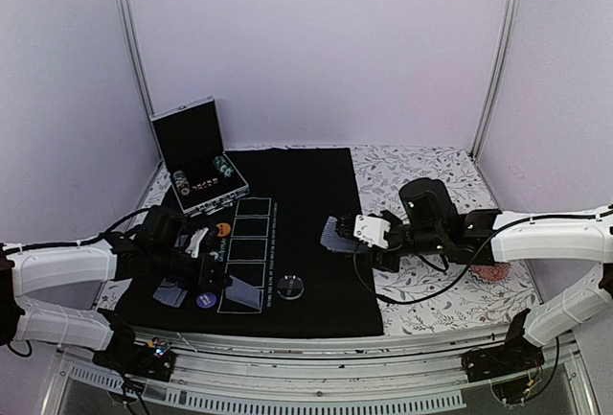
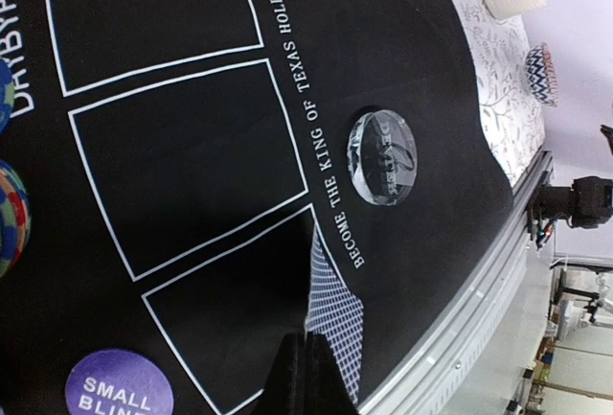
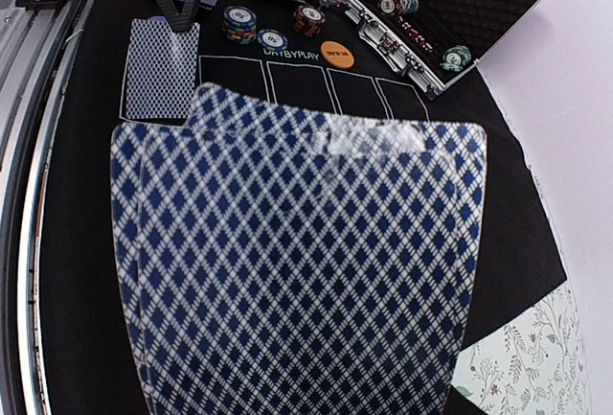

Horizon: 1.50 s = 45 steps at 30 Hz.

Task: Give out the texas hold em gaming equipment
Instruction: Flop the poker card into the community card area.

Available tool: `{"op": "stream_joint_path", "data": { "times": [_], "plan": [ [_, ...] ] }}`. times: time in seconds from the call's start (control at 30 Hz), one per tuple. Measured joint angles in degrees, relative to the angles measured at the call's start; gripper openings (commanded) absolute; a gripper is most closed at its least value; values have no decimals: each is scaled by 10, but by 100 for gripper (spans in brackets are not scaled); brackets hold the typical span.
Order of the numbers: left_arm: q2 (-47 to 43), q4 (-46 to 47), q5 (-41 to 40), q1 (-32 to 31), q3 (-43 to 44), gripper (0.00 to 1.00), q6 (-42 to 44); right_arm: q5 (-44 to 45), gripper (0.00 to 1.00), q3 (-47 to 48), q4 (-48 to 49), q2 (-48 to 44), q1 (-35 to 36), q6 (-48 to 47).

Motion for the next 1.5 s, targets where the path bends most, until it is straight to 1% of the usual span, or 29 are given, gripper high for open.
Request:
{"op": "stream_joint_path", "data": {
  "times": [0.3,0.53,1.0,1.2,1.5],
  "plan": [
    [35,30,2,0,-13,0,2,-10,50,0,2,16,0,3],
    [37,27,0,0,-13,0,11,-11,50,0,3,16,0,7],
    [2,5,-15,0,-4,0,17,-19,50,1,-3,16,0,7],
    [-7,-13,-21,0,14,0,18,-19,50,1,-8,12,0,6],
    [-14,-26,-21,0,15,0,19,-19,50,1,-8,9,0,6]
  ]
}}
